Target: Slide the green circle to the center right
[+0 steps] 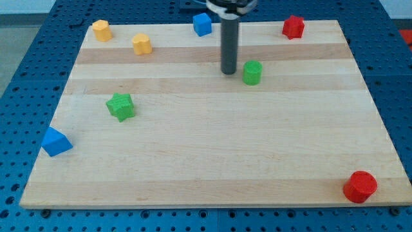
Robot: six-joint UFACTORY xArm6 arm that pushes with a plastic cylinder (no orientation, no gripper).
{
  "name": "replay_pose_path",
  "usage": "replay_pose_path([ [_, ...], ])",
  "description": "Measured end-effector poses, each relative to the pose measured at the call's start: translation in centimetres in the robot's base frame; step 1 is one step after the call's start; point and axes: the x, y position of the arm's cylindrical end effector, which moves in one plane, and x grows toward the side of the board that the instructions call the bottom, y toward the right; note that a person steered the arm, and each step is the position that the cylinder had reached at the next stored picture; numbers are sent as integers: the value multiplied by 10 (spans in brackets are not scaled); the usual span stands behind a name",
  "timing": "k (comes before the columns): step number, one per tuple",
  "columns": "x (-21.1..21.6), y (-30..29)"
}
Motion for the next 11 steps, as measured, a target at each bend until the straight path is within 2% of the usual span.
replay_pose_path([
  [2, 25, 98],
  [4, 25, 97],
  [10, 25, 148],
  [11, 26, 139],
])
